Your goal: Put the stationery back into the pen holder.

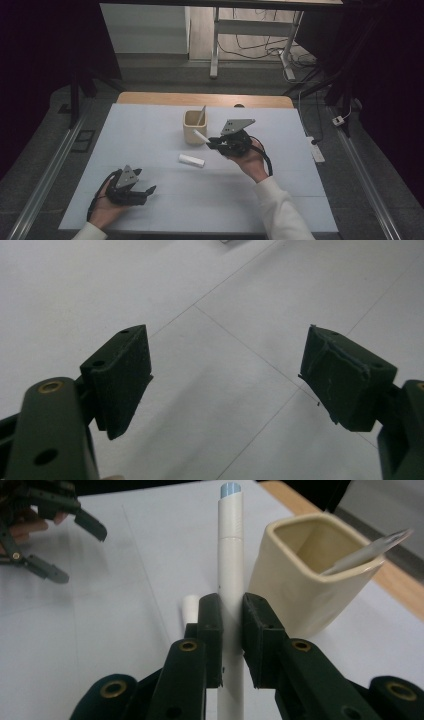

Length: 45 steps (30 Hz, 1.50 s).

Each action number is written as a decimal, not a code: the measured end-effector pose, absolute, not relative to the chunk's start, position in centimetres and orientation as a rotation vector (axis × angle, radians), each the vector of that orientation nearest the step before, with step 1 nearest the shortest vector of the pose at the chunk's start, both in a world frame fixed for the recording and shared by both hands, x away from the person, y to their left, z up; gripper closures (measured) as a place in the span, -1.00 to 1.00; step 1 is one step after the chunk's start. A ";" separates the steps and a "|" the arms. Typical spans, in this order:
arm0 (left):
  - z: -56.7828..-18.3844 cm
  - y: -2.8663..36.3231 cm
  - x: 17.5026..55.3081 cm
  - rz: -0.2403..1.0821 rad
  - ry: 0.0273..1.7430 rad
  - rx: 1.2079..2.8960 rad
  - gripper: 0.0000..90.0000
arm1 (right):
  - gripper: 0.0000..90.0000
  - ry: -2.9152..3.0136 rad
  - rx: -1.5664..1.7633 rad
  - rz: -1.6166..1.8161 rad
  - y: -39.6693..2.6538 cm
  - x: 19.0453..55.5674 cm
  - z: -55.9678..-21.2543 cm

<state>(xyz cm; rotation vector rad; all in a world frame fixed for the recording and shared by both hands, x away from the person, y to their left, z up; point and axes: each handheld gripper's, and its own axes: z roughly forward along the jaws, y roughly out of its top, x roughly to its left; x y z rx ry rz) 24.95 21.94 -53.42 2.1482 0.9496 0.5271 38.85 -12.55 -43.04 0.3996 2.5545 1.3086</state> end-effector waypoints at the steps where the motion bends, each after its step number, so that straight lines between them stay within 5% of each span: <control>1: -53.4 22.0 24.9 0.526 0.950 2.146 -0.54 | 0.73 2.539 0.407 1.326 -12.6 38.8 -42.9; 45: -53.3 21.9 25.0 0.514 0.941 2.140 -0.55 | 0.73 2.186 0.597 1.627 -13.0 40.7 -39.8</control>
